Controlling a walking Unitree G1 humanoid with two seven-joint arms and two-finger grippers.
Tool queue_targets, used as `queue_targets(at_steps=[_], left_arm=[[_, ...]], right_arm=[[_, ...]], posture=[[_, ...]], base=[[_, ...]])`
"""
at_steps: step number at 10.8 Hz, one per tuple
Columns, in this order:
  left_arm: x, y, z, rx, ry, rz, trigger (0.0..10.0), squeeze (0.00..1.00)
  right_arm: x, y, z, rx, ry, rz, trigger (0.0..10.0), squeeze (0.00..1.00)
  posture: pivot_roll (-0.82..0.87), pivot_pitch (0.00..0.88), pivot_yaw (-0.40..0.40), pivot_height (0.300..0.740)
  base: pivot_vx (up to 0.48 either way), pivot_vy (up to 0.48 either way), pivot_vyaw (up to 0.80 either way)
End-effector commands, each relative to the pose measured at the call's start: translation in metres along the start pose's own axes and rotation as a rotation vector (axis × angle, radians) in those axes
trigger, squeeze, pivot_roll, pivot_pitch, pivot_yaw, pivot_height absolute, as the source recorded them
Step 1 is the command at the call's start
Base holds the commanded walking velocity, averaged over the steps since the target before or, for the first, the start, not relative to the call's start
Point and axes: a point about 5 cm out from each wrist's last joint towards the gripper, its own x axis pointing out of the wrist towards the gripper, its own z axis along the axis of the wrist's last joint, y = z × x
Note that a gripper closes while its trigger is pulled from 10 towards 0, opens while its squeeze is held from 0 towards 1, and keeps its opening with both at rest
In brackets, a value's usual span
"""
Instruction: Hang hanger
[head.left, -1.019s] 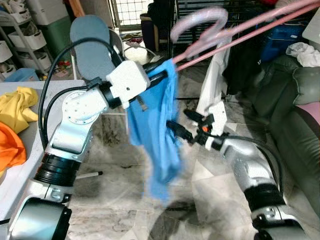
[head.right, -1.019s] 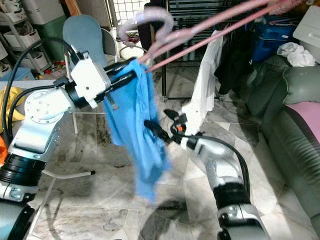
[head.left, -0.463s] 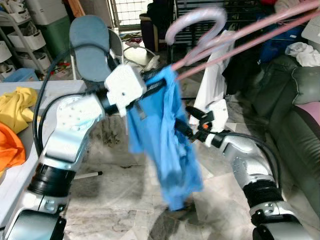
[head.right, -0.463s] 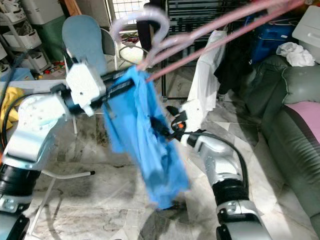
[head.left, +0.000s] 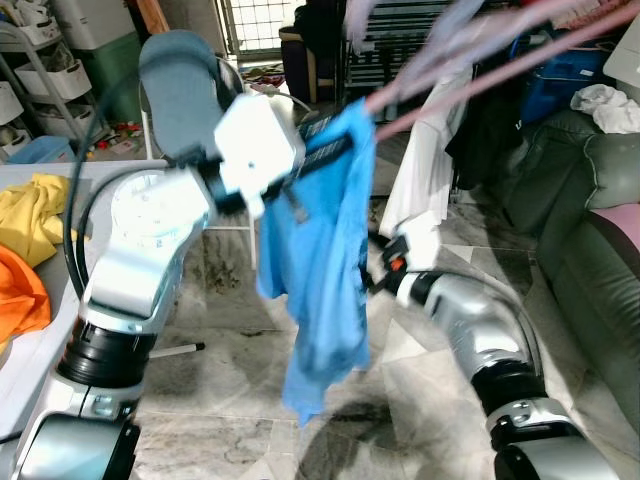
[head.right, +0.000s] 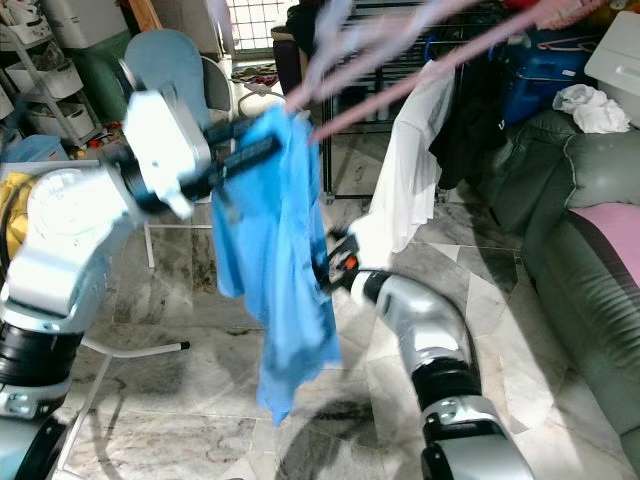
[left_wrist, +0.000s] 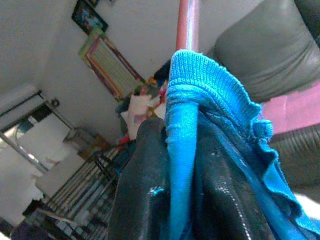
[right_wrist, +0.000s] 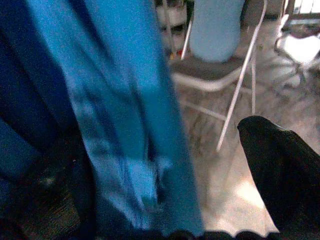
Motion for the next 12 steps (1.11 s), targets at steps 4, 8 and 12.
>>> queue_targets(at_steps=[4, 8, 12], left_arm=[[0.006, 0.017, 0.022, 0.050, -0.073, 0.072, 0.0, 0.00], [-0.014, 0.045, 0.017, 0.105, -0.008, 0.175, 0.0, 0.00], [-0.044, 0.021, -0.034, 0.029, 0.162, 0.150, 0.0, 0.00]], right_arm=[[-0.016, -0.013, -0.032, 0.006, 0.191, -0.089, 10.0, 0.00], [-0.052, -0.042, -0.056, 0.079, 0.334, -0.296, 0.0, 0.00], [-0.068, -0.094, 0.013, -0.042, 0.179, -0.571, 0.0, 0.00]], posture=[[0.04, 0.021, 0.031, 0.740], [0.04, 0.029, 0.029, 0.740], [0.02, 0.030, 0.033, 0.740]], base=[[0.000, 0.000, 0.00], [0.000, 0.000, 0.00], [0.000, 0.000, 0.00]])
